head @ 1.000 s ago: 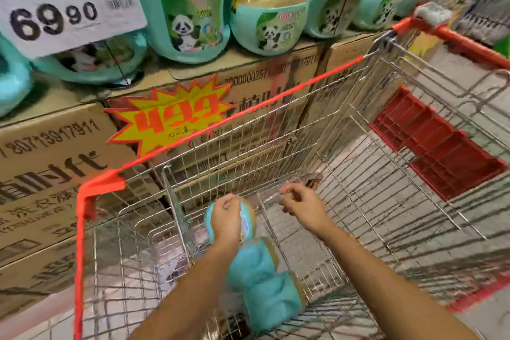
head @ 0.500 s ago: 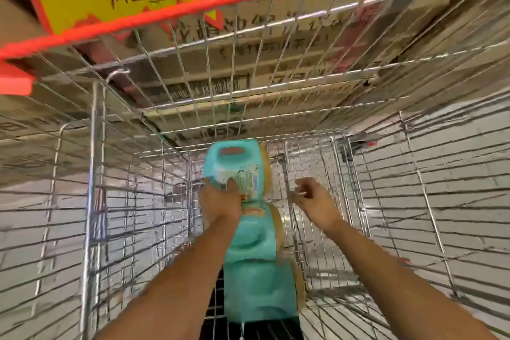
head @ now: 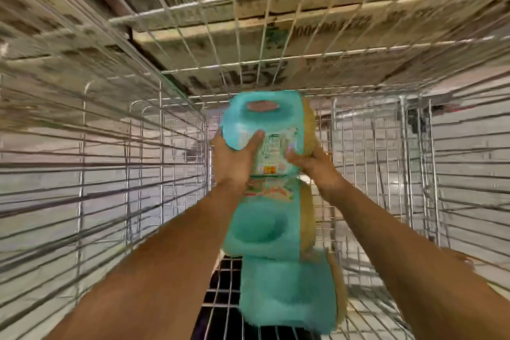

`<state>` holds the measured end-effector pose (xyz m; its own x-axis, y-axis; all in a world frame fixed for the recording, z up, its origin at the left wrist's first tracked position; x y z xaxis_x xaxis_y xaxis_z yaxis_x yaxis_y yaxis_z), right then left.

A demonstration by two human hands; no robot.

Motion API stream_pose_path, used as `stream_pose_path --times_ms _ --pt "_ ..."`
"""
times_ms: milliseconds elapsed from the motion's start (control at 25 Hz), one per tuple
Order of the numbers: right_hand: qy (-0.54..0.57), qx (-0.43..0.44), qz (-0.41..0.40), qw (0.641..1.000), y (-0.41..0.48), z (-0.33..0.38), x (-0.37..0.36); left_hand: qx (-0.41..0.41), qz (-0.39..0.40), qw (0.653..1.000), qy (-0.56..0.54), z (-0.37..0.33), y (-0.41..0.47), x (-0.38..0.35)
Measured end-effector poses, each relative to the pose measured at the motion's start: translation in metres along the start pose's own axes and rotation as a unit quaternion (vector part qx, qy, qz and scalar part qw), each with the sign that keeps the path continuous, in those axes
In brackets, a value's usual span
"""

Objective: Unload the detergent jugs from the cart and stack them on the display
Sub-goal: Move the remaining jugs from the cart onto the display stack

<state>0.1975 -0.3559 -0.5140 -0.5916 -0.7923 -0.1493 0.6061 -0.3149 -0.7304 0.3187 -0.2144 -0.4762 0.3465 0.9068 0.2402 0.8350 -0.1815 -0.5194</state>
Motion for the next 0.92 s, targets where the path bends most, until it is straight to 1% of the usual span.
stream_pose_path --times_ms 80,240,400,480,560,680,760,920 --pt "0.041 -0.008 0.01 0.999 -0.005 -0.003 -0.003 0.023 -0.017 1.0 0.004 -0.003 -0.005 0.005" --pt "0.117 0.008 -0.031 0.993 -0.031 0.009 -0.002 0.026 0.032 0.996 -0.084 -0.024 -0.018 -0.003" --pt "0.096 0.059 -0.102 0.988 -0.08 0.052 0.013 0.031 0.048 0.992 -0.112 -0.065 -0.05 -0.009" --pt "0.094 0.082 -0.11 0.986 -0.11 0.078 0.018 0.046 0.045 0.991 -0.119 -0.088 -0.069 -0.011" --pt "0.085 0.094 -0.116 0.985 -0.143 0.103 0.025 0.048 0.069 0.99 -0.117 -0.114 -0.091 -0.014" --pt "0.079 0.109 -0.112 0.984 -0.191 0.142 0.038 0.032 0.126 0.986 -0.099 -0.159 -0.124 -0.016" --pt "0.074 0.123 -0.114 0.983 -0.22 0.168 0.044 0.01 0.146 0.982 -0.118 -0.19 -0.145 -0.013" --pt "0.037 0.192 -0.123 0.973 -0.277 0.225 0.044 -0.059 0.19 0.971 -0.13 -0.249 -0.187 0.004"
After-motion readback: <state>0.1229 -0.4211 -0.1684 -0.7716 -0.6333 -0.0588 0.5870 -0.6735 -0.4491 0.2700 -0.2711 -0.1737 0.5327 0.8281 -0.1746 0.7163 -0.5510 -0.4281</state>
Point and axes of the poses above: each hand's wrist, its own y-axis towards the middle knuckle, its own x-axis out of the back of the hand, z = x × y, the point moved 8 cm from there along y, towards the middle knuckle, and after that the axes turned 7 degrees about -x, right-handed, at the moved point
